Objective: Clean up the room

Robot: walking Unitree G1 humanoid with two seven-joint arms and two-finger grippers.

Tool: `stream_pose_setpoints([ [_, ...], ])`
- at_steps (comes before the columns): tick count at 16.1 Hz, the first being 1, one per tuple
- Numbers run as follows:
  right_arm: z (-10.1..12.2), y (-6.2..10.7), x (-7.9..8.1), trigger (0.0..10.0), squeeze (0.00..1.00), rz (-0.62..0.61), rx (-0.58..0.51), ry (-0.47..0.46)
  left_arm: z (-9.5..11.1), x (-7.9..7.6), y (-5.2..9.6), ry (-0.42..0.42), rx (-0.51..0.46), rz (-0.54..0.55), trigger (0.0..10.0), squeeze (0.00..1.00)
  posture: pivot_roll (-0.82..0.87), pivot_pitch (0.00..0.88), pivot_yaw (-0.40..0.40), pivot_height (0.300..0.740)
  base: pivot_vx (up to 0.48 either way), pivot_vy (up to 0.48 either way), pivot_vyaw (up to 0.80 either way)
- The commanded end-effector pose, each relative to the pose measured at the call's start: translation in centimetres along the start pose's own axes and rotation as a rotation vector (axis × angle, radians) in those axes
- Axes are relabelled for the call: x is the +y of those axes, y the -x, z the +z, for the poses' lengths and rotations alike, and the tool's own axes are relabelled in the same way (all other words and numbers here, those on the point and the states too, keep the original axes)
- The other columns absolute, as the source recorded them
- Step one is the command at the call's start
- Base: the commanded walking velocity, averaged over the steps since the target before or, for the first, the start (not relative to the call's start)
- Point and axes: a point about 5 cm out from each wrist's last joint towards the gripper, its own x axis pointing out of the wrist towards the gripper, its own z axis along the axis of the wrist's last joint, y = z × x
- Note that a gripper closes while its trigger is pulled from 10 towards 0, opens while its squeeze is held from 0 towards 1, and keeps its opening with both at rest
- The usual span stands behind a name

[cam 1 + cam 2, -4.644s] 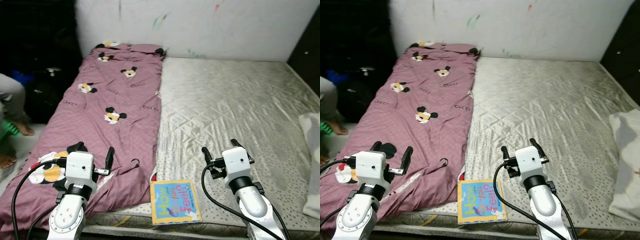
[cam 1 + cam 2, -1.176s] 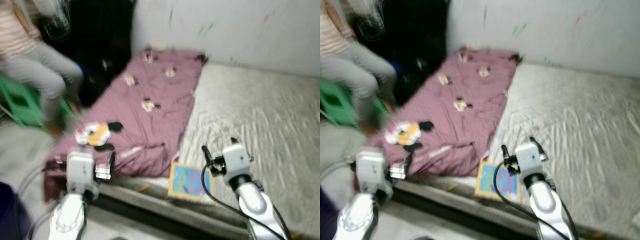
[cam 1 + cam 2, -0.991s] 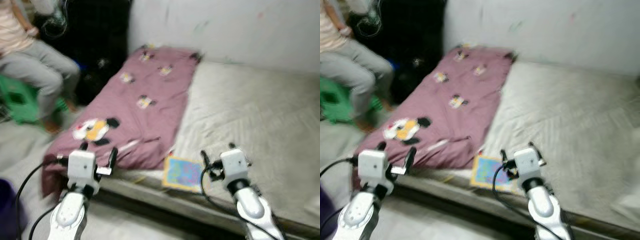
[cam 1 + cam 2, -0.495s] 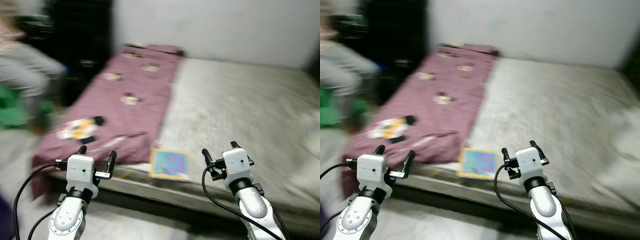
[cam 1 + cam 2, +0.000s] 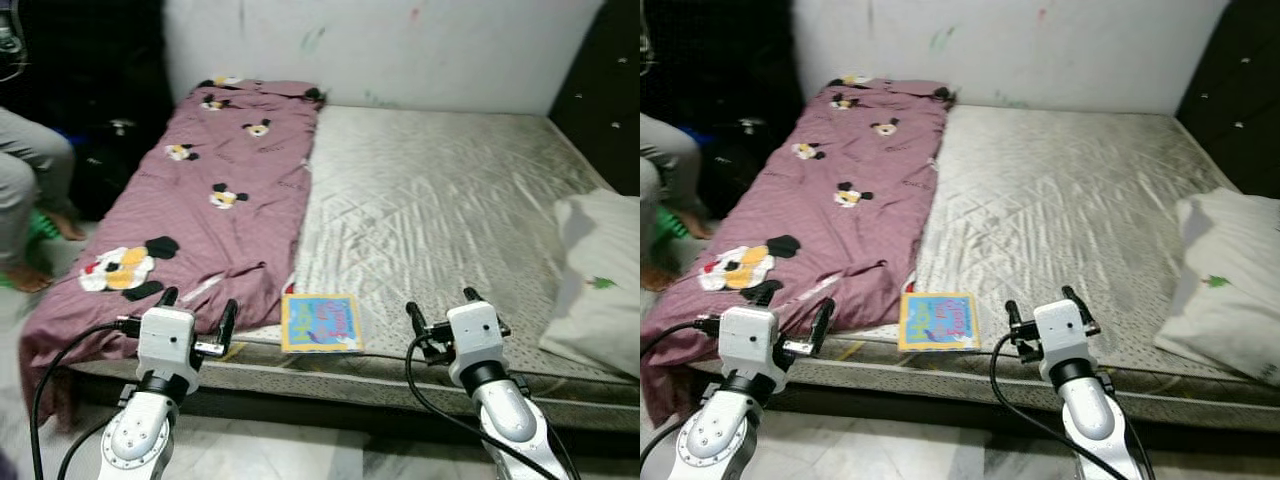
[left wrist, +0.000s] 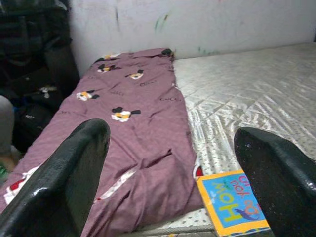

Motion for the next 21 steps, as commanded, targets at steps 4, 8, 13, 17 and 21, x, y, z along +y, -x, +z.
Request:
stream_pose_setpoints([
  [4, 0.3, -0.3, 0.1, 10.0, 0.0, -0.009, -0.016, -0.004, 0.7, -0.1, -0.3, -0.003, -0.027, -0.01, 10.0, 0.0, -0.02, 0.0, 0.015, 0.74, 0.0, -0.318, 0.0],
  [8, 0.2, -0.1, 0.3, 10.0, 0.0, -0.007, -0.012, -0.006, 0.6, -0.3, 0.1, 0.003, -0.022, -0.017, 10.0, 0.0, -0.02, 0.0, 0.012, 0.74, 0.0, -0.338, 0.0],
  [13, 0.3, -0.3, 0.5, 10.0, 0.0, 0.0, -0.019, 0.016, 0.6, -0.6, -0.1, 0.004, -0.021, -0.025, 10.0, 0.0, -0.02, 0.0, 0.014, 0.74, 0.0, -0.269, 0.0],
  [17, 0.2, -0.3, 0.5, 10.0, 0.0, -0.003, -0.018, 0.012, 1.1, -1.1, -0.1, 0.043, -0.056, -0.082, 10.0, 0.0, -0.02, 0.0, 0.017, 0.74, 0.0, 0.0, 0.0],
  [21, 0.2, -0.3, 0.5, 10.0, 0.0, -0.004, -0.019, 0.014, 1.1, -1.2, -0.2, 0.043, -0.059, -0.085, 10.0, 0.0, -0.02, 0.0, 0.014, 0.74, 0.277, 0.0, 0.0],
])
